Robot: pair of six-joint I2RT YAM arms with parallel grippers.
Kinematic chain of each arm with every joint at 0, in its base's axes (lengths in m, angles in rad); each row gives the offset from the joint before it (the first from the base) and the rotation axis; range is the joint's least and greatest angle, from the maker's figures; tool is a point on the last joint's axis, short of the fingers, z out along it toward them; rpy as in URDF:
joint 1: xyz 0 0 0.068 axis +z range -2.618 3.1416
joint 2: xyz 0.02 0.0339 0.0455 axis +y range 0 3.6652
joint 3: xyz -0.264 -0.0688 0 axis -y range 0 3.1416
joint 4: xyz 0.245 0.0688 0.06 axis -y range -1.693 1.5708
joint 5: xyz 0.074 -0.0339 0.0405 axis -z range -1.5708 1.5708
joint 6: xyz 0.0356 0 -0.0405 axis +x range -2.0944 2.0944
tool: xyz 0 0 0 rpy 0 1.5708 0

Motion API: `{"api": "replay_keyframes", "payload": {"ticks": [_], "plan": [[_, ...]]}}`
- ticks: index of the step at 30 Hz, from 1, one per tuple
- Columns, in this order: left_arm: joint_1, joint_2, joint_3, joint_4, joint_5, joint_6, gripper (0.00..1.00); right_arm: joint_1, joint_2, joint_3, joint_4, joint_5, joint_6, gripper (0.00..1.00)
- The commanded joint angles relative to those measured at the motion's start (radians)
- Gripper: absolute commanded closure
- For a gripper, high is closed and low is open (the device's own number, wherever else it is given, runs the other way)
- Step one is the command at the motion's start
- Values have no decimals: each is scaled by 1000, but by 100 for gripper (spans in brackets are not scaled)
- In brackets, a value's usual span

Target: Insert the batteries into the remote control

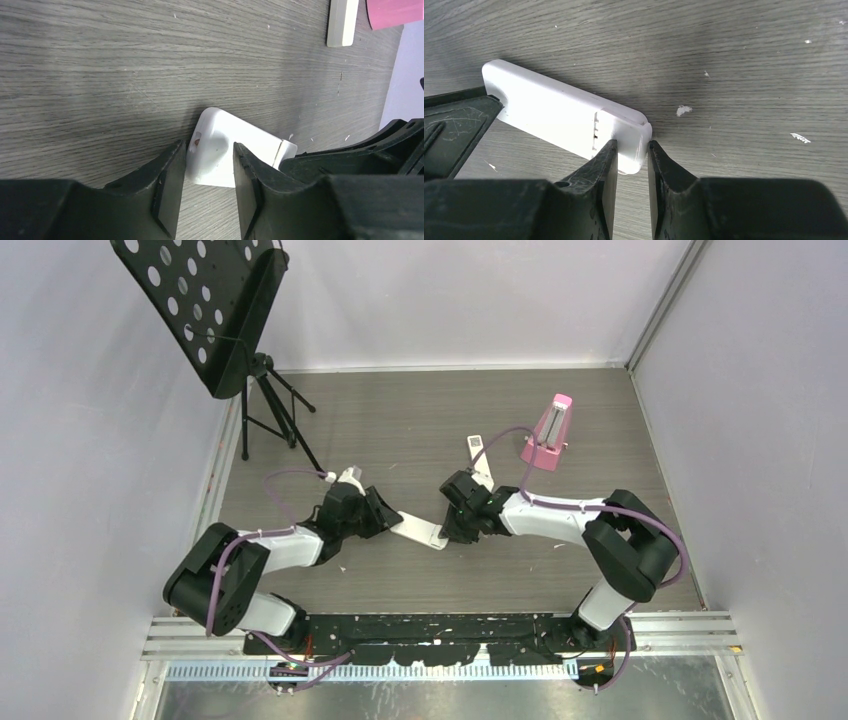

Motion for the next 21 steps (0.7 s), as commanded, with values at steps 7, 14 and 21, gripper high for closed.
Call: {"api": "replay_keyframes", "payload": {"ticks": [7, 14, 21], "plan": [[-72, 28, -53, -291, 44, 34, 47, 41, 122, -144, 17, 65, 44, 57], [-72, -23, -32, -359, -28, 78, 44, 30, 56, -174, 30, 62, 48, 56], [-71, -95, -40, -405, -49, 69, 36, 30, -67, -189, 45, 65, 26, 53]]}}
